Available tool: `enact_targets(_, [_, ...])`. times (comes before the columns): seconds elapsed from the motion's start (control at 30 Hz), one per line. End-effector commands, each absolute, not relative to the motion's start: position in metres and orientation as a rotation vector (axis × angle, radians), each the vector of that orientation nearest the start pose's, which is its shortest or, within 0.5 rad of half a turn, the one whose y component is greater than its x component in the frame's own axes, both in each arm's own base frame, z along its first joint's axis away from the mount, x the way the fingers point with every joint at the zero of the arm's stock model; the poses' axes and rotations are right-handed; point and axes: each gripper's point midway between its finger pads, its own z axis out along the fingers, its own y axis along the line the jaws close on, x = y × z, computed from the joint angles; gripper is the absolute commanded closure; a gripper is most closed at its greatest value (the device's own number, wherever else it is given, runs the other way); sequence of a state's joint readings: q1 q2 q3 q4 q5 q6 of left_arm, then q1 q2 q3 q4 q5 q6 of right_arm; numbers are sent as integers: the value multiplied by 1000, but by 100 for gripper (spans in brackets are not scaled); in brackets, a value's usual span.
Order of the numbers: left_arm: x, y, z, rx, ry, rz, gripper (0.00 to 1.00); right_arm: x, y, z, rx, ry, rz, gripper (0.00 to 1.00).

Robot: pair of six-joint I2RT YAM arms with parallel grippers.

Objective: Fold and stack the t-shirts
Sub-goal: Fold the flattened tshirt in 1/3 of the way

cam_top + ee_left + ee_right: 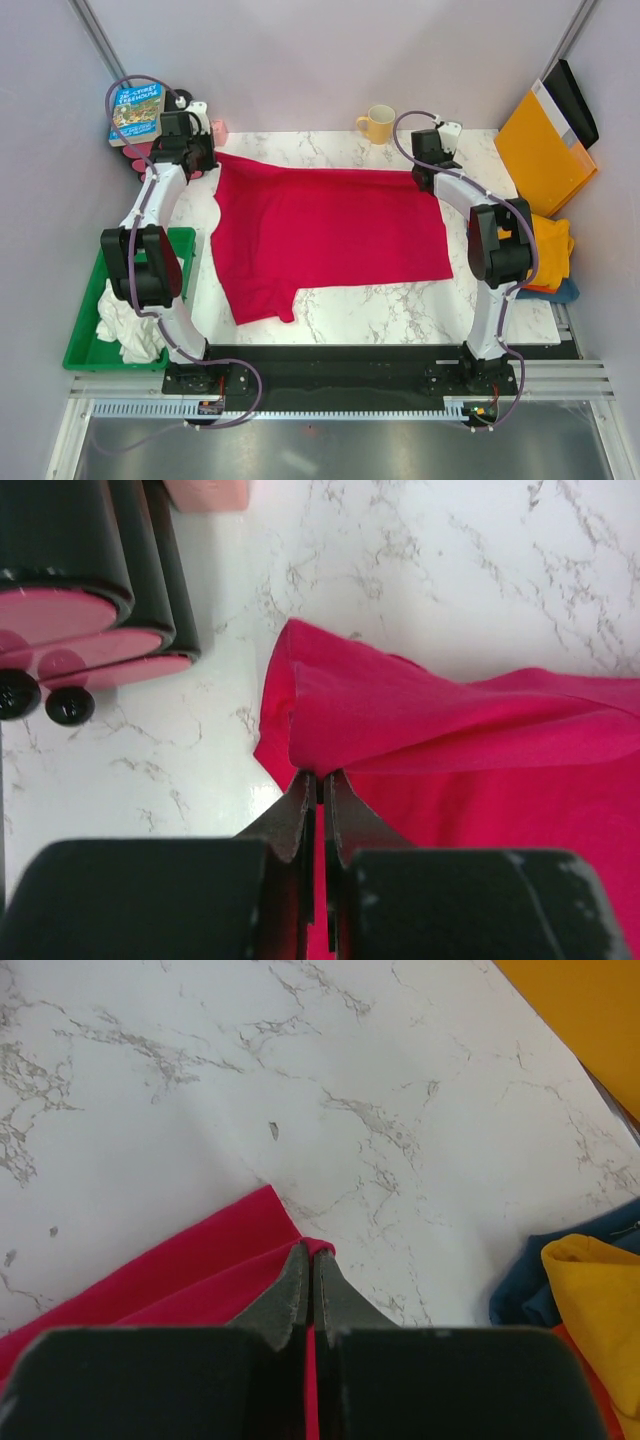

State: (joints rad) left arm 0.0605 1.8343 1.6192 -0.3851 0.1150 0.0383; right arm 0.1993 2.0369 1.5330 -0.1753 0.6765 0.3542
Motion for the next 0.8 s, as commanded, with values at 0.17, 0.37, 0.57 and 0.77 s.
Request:
enact_targets(0.17, [495, 13, 179, 18, 2202, -81, 98, 516, 1, 115, 548, 2044, -447, 100])
enact_targets(0.37, [485, 14, 153, 17, 2263, -75, 98, 504, -1, 89, 562, 2106, -468, 100])
enact_targets(0.57, [476, 16, 133, 19, 2313, -58, 98, 497, -1, 65, 571, 2166, -489, 100])
enact_targets(0.77, [466, 18, 115, 30, 2371, -43, 98, 489, -2, 46, 579, 2230, -515, 100])
